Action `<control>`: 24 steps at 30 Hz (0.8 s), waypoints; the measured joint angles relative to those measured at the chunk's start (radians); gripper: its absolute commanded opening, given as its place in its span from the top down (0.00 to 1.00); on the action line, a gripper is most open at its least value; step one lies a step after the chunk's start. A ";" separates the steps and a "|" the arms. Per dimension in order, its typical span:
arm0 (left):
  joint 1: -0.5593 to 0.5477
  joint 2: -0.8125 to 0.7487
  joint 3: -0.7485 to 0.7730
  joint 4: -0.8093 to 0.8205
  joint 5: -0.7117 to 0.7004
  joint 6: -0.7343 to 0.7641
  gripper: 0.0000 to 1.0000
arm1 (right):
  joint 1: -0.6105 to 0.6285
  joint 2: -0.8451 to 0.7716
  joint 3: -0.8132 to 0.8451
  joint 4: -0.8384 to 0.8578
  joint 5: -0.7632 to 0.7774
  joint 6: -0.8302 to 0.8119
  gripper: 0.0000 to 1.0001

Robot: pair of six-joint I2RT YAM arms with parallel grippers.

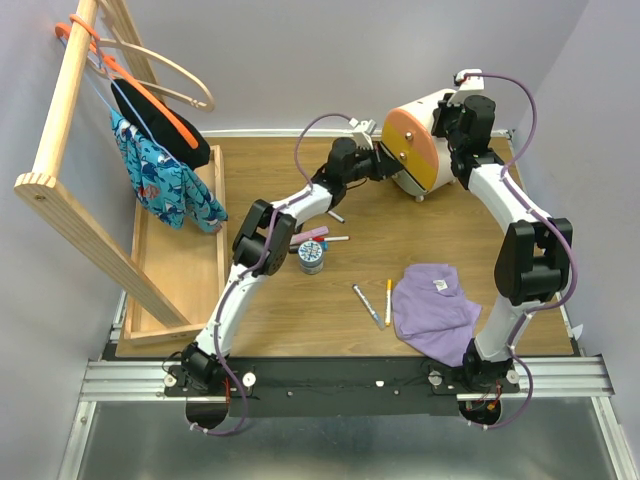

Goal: Sort the stationery into containers
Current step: Close the drawer in the storage box.

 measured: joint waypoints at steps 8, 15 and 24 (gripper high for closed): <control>-0.014 0.063 0.135 -0.077 -0.051 0.048 0.98 | 0.000 0.010 0.006 0.010 0.000 0.000 0.99; -0.006 0.061 0.055 -0.050 -0.031 0.039 1.00 | 0.000 0.012 0.007 0.013 0.000 0.000 0.99; 0.002 0.061 0.043 -0.068 -0.017 0.031 1.00 | 0.000 0.013 0.007 0.016 0.000 0.000 0.99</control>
